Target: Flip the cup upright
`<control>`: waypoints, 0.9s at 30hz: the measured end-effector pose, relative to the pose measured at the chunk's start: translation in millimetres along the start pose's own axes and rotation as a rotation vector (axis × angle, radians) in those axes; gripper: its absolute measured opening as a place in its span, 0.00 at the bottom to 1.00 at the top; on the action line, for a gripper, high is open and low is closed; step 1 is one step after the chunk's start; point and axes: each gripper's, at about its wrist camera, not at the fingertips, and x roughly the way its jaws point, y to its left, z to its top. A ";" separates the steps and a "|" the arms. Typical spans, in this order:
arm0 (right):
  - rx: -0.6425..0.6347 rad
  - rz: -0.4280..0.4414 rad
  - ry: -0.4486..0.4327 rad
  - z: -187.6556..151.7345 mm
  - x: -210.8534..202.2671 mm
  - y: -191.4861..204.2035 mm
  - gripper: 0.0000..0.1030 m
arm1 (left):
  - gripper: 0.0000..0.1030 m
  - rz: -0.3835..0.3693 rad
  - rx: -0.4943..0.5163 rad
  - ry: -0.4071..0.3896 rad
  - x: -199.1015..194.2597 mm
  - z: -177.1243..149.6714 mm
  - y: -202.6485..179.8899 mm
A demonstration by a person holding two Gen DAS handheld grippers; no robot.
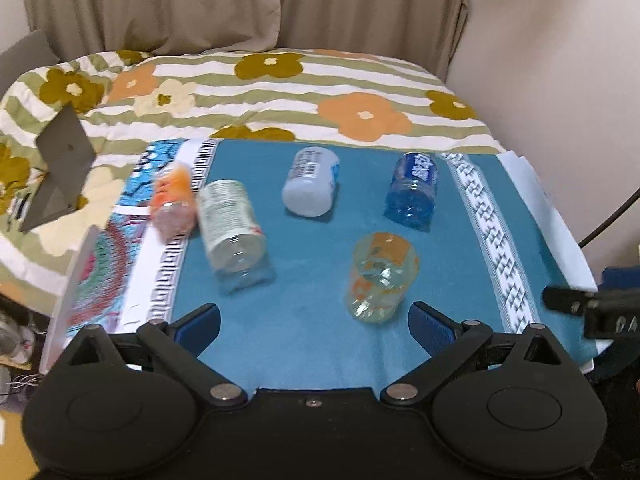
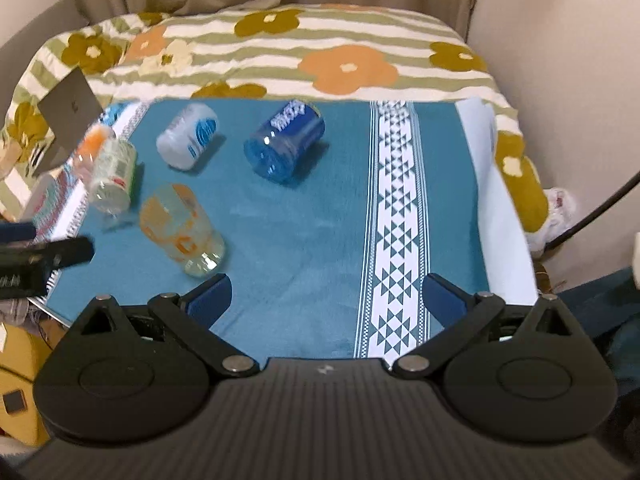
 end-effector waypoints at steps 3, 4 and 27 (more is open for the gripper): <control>0.020 -0.011 -0.011 3.5 -13.9 6.5 1.00 | 0.99 0.022 0.012 -0.021 -12.8 -4.0 5.8; 0.025 -0.012 -0.011 3.0 -16.3 7.9 1.00 | 0.99 0.028 0.015 -0.029 -16.1 -5.1 6.9; 0.032 -0.036 -0.025 -9.9 -26.5 33.8 1.00 | 0.99 0.014 0.053 -0.067 -27.0 -8.5 14.9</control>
